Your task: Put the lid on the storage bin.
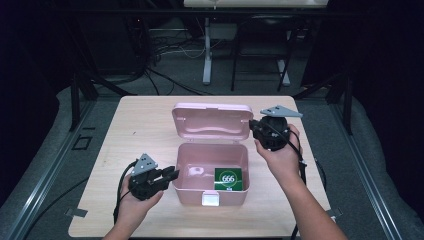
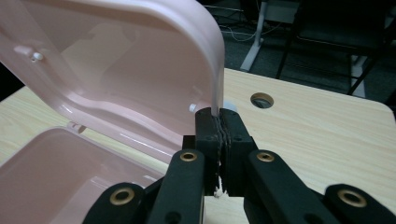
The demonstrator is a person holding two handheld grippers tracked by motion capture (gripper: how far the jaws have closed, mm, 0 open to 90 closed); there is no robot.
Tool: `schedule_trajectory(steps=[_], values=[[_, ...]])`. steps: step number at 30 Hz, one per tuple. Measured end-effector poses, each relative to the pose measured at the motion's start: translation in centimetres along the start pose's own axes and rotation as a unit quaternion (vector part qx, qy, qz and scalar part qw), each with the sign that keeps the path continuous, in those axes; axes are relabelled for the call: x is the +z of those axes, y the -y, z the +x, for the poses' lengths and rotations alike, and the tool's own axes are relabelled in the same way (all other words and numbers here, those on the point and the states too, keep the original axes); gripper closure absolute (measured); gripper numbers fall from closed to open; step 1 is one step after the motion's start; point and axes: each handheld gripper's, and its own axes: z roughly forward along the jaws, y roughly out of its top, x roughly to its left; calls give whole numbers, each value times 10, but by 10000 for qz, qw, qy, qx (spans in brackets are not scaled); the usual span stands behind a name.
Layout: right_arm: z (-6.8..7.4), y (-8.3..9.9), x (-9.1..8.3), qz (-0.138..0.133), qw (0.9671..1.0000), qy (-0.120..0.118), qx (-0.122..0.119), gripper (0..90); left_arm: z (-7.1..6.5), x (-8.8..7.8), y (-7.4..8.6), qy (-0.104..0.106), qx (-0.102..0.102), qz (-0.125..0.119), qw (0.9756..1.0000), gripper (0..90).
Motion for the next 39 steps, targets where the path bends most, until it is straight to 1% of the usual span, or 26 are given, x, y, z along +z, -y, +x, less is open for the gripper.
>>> schedule_trajectory(steps=[1,3,4,10,12,13,14,15,18,20,21,22,23,24,25,26,28,30,32,34,36,37,39], values=[[0,0,0,0,10000,0,0,873,0,0,0,0,0,0,10000,741],[-1,4,-4,-30,9999,-95,138,869,0,0,0,5,-8,-4,10000,741],[-1,4,-4,-30,9999,-95,138,869,0,0,0,5,-8,-4,10000,740],[6,9,-10,-92,10000,25,-24,870,0,0,0,0,-14,-14,10000,740],[5,12,-10,-136,9999,-1,32,868,0,0,0,-1,-13,-17,10000,740],[4,12,-11,-123,9998,-61,123,866,0,0,0,0,-18,-20,10000,740],[4,12,-11,-123,9998,-61,123,866,0,0,0,0,-18,-20,10000,740],[2,14,-13,-122,9996,-158,217,863,0,0,0,-5,-14,-15,10000,740],[3,17,-15,-132,9994,-171,271,862,0,0,0,-6,-16,-14,10000,739],[5,18,-17,-93,9995,-165,272,862,0,1,0,-7,-17,-18,10000,737],[6,19,-17,-184,9994,-139,272,862,0,1,0,-8,-20,-19,10000,737],[7,21,-17,-207,9993,-110,288,862,0,1,0,-8,-20,-19,10000,738],[7,22,-19,-144,9994,-116,291,862,0,0,1,-7,-20,-27,10000,738],[7,22,-19,-144,9994,-116,291,862,0,0,1,-7,-20,-27,10000,737],[7,23,-18,-221,9993,-97,297,863,0,0,1,-6,-17,-24,10000,737],[8,23,-18,-243,9993,-92,266,863,0,0,1,-6,-23,-27,10000,737],[7,24,-20,-189,9993,-132,291,863,0,0,1,-4,-18,-24,10000,737],[8,26,-20,-222,9993,-98,277,863,0,0,1,-6,-16,-23,10000,737],[8,27,-20,-265,9992,-112,285,863,0,0,1,-11,-29,-30,10000,736],[8,27,-21,-231,9992,-128,298,862,0,0,1,-12,-36,-29,10000,735],[8,28,-21,-263,9991,-137,302,862,1,1,1,4,-91,-34,10000,728],[8,29,-21,-256,9991,-153,293,861,2,1,0,48,-102,17,9999,721],[8,29,-22,-240,9991,-176,312,861,3,1,-1,59,-115,6,9999,715]])
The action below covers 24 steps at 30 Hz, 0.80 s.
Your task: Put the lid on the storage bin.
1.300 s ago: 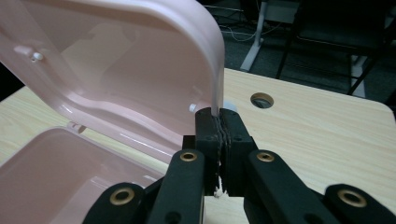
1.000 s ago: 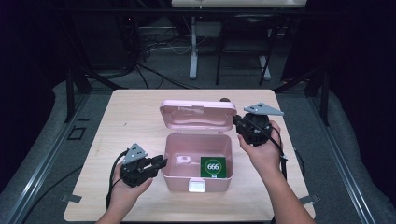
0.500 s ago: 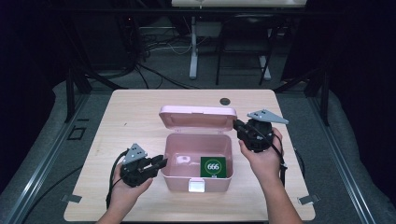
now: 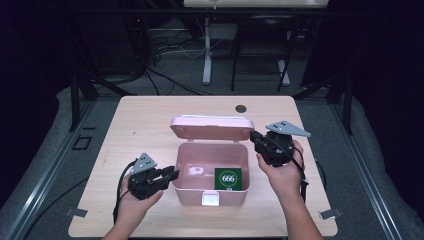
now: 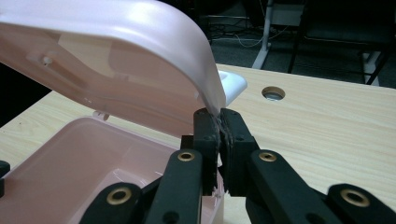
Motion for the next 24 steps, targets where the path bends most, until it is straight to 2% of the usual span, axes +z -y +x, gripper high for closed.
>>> schedule_trajectory(steps=[3,8,12,20,24], values=[[0,1,-1,3,10000,-8,-3,860,0,-1,-3,0,14,-32,10000,698],[-2,4,-3,20,9999,-99,35,856,1,-10,-19,-130,30,-323,9994,668],[-2,5,-4,26,9999,-131,62,853,3,-18,-35,-245,70,-544,9982,647],[-4,9,-1,53,9997,-206,116,840,4,-28,-59,-488,215,-759,9957,587],[-4,11,3,132,9996,-206,116,822,4,-30,-70,-541,229,-853,9946,564]])
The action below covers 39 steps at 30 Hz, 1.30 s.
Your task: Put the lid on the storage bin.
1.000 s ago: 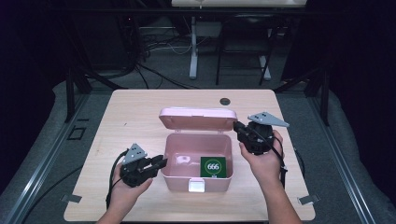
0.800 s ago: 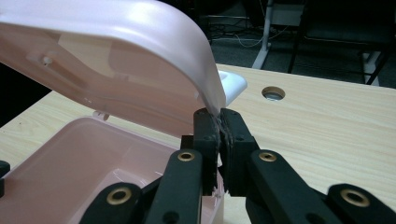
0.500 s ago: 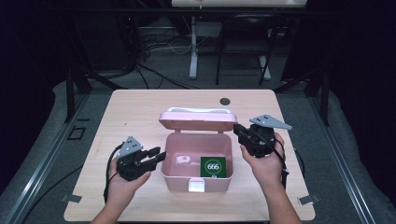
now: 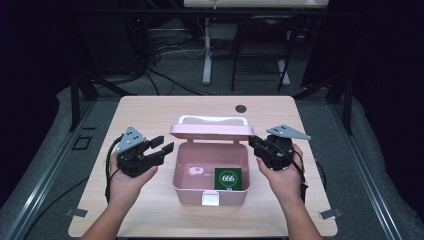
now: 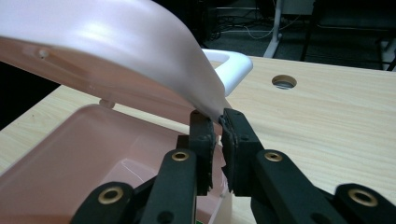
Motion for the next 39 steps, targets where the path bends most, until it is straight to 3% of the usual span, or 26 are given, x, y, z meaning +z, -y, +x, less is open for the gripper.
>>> schedule_trajectory(steps=[9,18,27,33,39], values=[[-4,5,7,124,9998,-95,76,792,-8,1,-14,56,114,-93,9999,589],[-7,10,16,242,9996,-100,77,742,-11,2,-16,104,165,-94,9998,694],[-15,19,30,428,9990,0,108,690,-12,0,-16,98,167,-87,9998,703],[-23,23,36,656,9978,61,97,607,-12,0,-16,105,176,-79,9998,691],[-31,27,42,640,9977,124,194,516,-13,-1,-14,129,184,-56,9997,680]])
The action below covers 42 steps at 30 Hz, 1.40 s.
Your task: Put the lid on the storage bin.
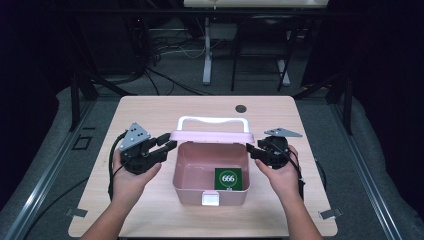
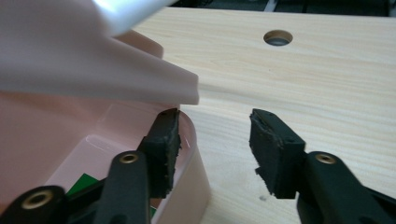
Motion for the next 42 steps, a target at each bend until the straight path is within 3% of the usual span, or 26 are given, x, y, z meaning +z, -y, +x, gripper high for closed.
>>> schedule_trajectory(steps=[7,11,22,23,26,30,31,35,42], values=[[-8,0,2,189,9998,96,22,464,-1,-1,1,13,0,-1,10000,675],[-12,2,5,156,9998,99,-1,448,-1,-1,1,27,13,10,10000,674],[-25,3,5,169,9987,466,-92,486,-2,-1,4,42,18,18,10000,671],[-31,4,4,296,9986,445,13,525,-2,-1,5,40,-5,-1,10000,671],[-36,5,3,240,9986,409,242,543,-2,-2,6,47,1,15,10000,670],[-39,4,-1,59,9989,350,306,470,-3,-2,7,57,9,9,10000,670],[-39,3,-4,55,9987,433,248,438,-3,-3,7,59,2,9,10000,670],[-38,4,-3,-20,9994,318,150,340,-4,-3,9,67,6,13,10000,669],[-39,4,-3,-54,9990,391,193,382,-5,-6,14,117,29,34,9999,667]])
